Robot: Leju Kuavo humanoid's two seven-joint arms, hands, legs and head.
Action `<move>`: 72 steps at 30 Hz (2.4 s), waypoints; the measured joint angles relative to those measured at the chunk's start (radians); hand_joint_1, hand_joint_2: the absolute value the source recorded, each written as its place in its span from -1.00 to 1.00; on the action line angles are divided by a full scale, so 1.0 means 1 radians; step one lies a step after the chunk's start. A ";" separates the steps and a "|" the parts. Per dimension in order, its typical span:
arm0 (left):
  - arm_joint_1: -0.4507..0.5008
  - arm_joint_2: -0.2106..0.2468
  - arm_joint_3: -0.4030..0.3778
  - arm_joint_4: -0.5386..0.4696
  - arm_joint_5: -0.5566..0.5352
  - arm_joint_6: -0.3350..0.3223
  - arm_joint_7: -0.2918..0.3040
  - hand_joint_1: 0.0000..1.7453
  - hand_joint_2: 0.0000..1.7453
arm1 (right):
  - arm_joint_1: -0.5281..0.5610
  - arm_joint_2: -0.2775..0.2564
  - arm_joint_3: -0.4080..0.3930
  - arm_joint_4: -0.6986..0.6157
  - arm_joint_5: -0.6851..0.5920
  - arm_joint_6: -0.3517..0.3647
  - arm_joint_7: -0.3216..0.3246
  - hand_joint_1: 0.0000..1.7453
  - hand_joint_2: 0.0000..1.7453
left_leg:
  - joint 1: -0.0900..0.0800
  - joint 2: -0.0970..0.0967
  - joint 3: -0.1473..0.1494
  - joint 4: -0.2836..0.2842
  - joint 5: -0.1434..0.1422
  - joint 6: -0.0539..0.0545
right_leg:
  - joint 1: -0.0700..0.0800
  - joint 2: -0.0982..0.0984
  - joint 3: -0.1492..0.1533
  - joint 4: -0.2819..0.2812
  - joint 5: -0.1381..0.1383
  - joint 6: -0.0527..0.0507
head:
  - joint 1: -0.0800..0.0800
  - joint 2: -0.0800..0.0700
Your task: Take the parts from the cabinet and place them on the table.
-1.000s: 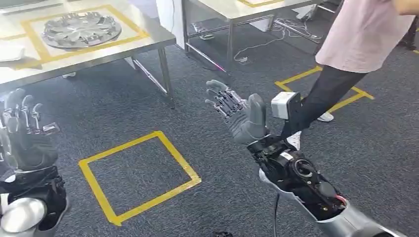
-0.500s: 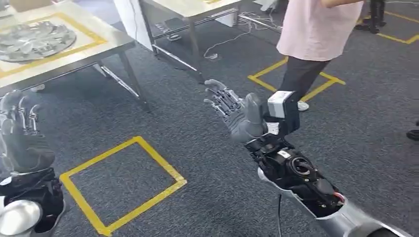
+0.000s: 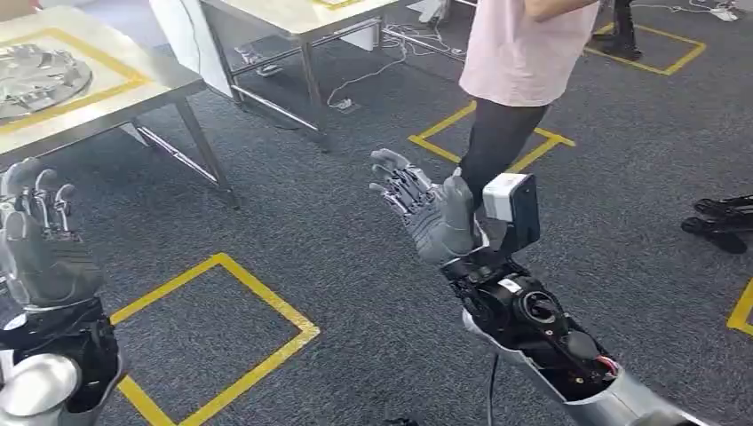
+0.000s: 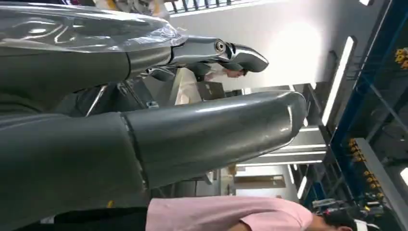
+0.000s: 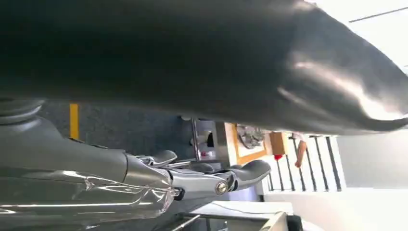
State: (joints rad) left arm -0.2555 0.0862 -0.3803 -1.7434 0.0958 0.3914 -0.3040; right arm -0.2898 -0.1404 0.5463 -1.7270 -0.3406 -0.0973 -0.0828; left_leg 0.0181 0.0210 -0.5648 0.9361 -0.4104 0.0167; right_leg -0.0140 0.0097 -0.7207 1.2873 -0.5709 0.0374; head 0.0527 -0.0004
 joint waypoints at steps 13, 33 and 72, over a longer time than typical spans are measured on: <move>-0.001 -0.005 0.007 0.013 -0.006 0.001 -0.014 -1.00 -1.00 | -0.009 0.022 0.000 0.013 0.015 0.004 -0.019 -1.00 -1.00 | -0.002 -0.008 -0.081 0.206 -0.124 -0.050 | 0.000 -0.012 0.163 -0.339 0.151 -0.046 | -0.012 0.000; 0.003 -0.010 0.009 0.016 -0.009 -0.006 0.003 -1.00 -1.00 | 0.010 0.041 0.003 0.018 0.058 -0.047 -0.016 -1.00 -1.00 | -0.001 0.015 0.000 0.007 -0.005 -0.003 | -0.001 -0.007 0.050 -0.096 0.067 0.001 | 0.012 0.000; -0.038 -0.017 0.009 0.044 0.011 -0.024 -0.019 -1.00 -1.00 | -0.005 0.050 0.006 0.005 0.061 -0.077 -0.002 -1.00 -1.00 | -0.003 0.033 0.004 0.041 -0.050 -0.045 | 0.000 -0.018 0.162 -0.338 0.149 -0.031 | 0.007 0.000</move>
State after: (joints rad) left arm -0.2934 0.0690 -0.3712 -1.6999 0.1072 0.3670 -0.3227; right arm -0.2948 -0.0900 0.5524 -1.7216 -0.2800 -0.1747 -0.0851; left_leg 0.0153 0.0537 -0.5612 0.9770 -0.4606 -0.0281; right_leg -0.0142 -0.0085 -0.5590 0.9496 -0.4220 0.0069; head 0.0599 -0.0004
